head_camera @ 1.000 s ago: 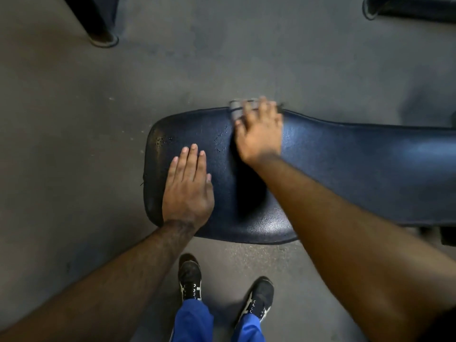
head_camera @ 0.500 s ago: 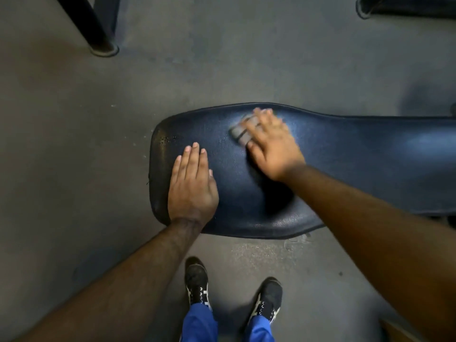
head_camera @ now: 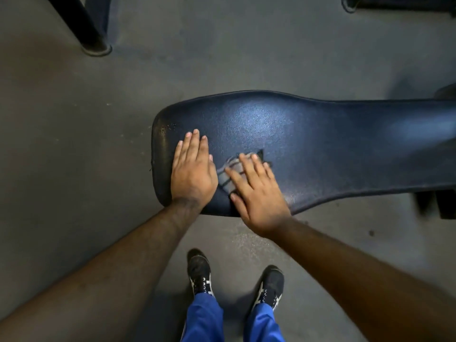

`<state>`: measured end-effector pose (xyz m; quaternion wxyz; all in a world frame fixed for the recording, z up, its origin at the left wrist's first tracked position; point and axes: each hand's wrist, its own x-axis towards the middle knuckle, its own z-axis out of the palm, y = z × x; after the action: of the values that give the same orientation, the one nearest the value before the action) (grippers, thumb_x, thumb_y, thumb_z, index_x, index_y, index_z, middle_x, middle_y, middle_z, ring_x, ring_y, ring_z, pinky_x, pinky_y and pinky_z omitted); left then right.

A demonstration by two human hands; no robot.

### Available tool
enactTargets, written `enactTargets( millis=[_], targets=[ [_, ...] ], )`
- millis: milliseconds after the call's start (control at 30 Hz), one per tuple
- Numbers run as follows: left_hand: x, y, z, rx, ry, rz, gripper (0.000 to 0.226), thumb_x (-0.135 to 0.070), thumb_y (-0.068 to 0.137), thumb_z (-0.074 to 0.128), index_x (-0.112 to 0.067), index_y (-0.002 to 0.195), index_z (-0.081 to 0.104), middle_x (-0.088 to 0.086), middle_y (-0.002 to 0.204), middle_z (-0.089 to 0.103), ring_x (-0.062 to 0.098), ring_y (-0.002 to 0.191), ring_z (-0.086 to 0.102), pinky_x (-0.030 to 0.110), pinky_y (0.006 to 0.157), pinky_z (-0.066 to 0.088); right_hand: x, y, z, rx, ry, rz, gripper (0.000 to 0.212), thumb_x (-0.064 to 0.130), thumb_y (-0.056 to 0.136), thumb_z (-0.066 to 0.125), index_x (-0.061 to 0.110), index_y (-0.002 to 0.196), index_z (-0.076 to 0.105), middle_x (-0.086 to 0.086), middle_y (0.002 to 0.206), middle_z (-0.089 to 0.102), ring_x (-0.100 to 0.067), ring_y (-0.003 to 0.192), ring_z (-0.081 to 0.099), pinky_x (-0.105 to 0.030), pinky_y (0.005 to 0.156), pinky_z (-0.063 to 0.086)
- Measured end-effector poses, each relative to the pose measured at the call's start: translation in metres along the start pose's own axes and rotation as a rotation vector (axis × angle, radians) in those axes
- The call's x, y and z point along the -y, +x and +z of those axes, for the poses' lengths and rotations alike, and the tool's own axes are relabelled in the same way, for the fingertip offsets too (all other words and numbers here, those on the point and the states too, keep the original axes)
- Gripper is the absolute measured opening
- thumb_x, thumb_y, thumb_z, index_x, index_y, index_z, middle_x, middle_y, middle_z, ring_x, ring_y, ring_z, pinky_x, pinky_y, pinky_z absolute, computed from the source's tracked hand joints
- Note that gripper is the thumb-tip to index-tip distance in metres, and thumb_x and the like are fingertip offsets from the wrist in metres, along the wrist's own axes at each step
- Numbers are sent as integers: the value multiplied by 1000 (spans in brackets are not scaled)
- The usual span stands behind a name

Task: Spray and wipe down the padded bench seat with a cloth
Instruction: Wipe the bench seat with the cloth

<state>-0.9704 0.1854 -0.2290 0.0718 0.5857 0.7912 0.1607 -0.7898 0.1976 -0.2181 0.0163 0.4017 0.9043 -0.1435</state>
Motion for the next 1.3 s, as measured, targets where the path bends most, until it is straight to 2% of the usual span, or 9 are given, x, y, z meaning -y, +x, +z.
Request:
enactTargets(
  millis=[200,367,500,667,800,933,1100,1233,1300],
  targets=[
    [38,-16,-19,-37,-59,-39,49,-19,98,37,0,143,44,17,154,37,30,145,31,43,121,21,0,5,3,-155,69,521,63,46,96,33,20,153,35,-18,163,21,-40,150,16,-57,120,18],
    [33,-16,-6,-66,-96,-126,53,-22,97,36,0,145,40,17,156,33,30,147,27,42,122,17,19,-10,7,-21,-54,-91,61,48,98,40,22,153,36,-15,163,24,-35,151,20,-53,121,19],
    [30,-17,-3,-93,-80,-286,56,-27,99,32,-1,149,33,16,159,26,29,149,21,42,122,16,16,43,-3,-93,30,535,65,49,97,25,22,157,26,-17,165,11,-39,152,8,-53,123,11],
    [29,-15,-5,-63,-75,-271,58,-28,98,28,-1,149,33,17,159,27,29,148,22,44,121,19,10,52,-17,100,-50,-191,59,47,99,28,28,155,28,-10,166,15,-32,153,10,-48,124,5],
    [32,-16,-5,-50,-79,-275,58,-28,98,28,-1,149,33,18,158,28,29,149,21,43,122,19,5,110,-22,-29,60,394,62,43,95,29,28,155,28,-13,166,13,-37,152,8,-55,123,9],
    [33,-15,-6,-60,-84,-273,57,-28,97,30,-1,148,36,18,157,30,30,148,24,43,121,22,21,110,-22,120,-13,-292,55,43,99,34,30,153,34,-11,164,22,-34,152,14,-49,122,6],
    [31,-14,-3,-80,-66,-312,57,-29,97,34,-2,148,37,15,157,31,27,147,27,41,120,22,20,176,-24,-24,57,234,61,44,94,31,25,151,38,-15,162,24,-39,150,16,-58,121,13],
    [29,-16,-3,-96,-76,-356,58,-29,96,39,0,146,39,17,155,35,30,145,31,43,118,28,28,176,-21,86,-4,-360,56,42,95,36,28,149,41,-11,161,30,-34,150,21,-50,121,14],
    [30,-15,0,-94,-74,-356,58,-29,96,39,0,147,38,17,156,34,29,145,30,43,119,27,20,199,-25,24,35,-122,56,42,95,36,26,148,44,-13,159,34,-35,148,26,-50,121,18]
  ],
)
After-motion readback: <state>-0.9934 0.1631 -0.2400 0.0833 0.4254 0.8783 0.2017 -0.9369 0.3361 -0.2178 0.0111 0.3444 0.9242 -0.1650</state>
